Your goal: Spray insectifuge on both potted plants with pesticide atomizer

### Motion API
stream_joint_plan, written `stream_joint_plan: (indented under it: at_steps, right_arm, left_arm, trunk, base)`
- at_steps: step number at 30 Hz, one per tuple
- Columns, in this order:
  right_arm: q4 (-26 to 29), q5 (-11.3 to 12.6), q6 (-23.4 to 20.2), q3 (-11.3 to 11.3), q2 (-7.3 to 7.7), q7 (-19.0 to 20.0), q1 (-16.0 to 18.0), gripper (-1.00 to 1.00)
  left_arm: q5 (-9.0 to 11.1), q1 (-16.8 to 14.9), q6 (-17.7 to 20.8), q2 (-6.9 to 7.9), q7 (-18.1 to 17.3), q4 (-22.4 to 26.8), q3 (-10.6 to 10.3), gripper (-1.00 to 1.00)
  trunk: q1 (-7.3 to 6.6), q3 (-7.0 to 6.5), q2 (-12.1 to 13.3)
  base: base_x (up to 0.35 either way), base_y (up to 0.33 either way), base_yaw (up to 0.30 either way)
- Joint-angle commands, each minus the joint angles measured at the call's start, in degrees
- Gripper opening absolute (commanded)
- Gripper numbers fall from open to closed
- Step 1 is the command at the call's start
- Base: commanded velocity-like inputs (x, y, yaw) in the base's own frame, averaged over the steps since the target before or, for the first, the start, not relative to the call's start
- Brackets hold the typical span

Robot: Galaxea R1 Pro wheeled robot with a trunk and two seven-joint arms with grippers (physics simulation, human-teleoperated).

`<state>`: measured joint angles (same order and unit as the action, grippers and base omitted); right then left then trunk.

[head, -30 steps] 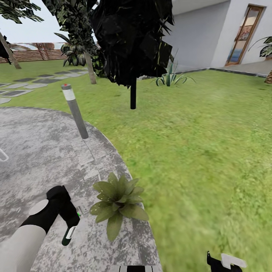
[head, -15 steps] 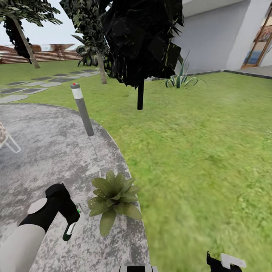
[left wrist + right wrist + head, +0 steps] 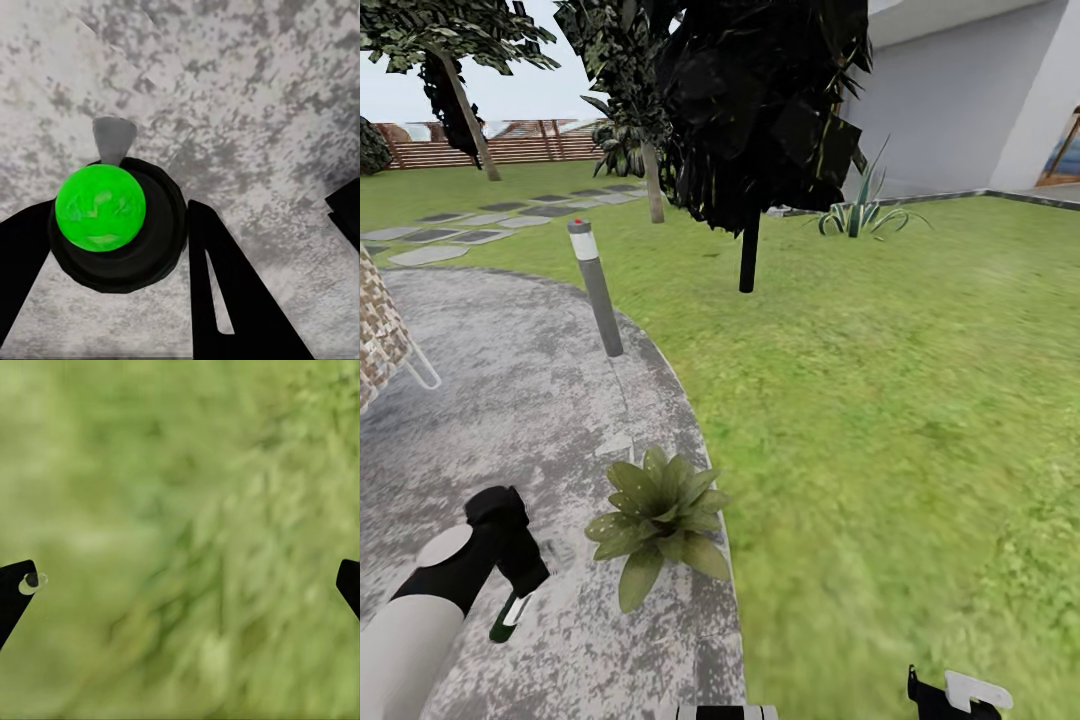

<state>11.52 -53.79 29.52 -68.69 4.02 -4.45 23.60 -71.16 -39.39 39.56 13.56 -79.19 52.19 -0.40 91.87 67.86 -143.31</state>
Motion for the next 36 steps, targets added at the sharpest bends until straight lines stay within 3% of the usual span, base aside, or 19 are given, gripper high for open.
stream_joint_plan:
  at_steps: [1,2,8,11,13,36]
  right_arm:
    - [-0.1,-0.6,0.2,-0.3,0.02,-0.4,0.0,1.0]
    - [-0.1,-0.6,0.2,-0.2,0.02,-0.3,0.0,1.0]
    - [-0.1,-0.6,0.2,-0.2,-0.06,-0.4,0.0,1.0]
    - [-0.1,-0.6,0.2,-0.2,-0.06,-0.4,0.0,1.0]
    - [-0.1,-0.6,0.2,-0.2,-0.07,-0.4,0.0,1.0]
    - [-0.2,-0.6,0.2,-0.2,-0.07,-0.4,0.0,1.0]
  left_arm:
    - [-0.3,0.0,0.6,0.16,-0.4,0.0,0.0,-1.0]
    - [-0.3,0.1,0.7,1.43,-0.4,-0.5,0.2,-1.0]
    - [0.3,0.1,0.8,1.58,-0.5,-0.4,0.7,-1.0]
    - [0.3,0.1,0.7,1.39,-0.4,-0.1,4.4,-1.0]
    - [0.3,0.1,0.6,1.33,-0.4,0.0,5.3,-1.0]
    - [0.0,0.0,0.6,0.88,-0.4,-0.3,5.4,-1.0]
  trunk:
    - [-0.01,0.05,0.0]
    - [-0.01,0.05,0.0]
    - [-0.01,0.05,0.0]
    - [-0.01,0.05,0.0]
    - [-0.01,0.05,0.0]
    - [-0.01,0.05,0.0]
  base:
    - [0.0,0.0,0.0]
    - [0.0,0.0,0.0]
    - [0.0,-0.097,0.122]
    - [0.0,-0.263,0.266]
    - [0.0,-0.273,0.271]
    - [0.034,-0.276,0.273]
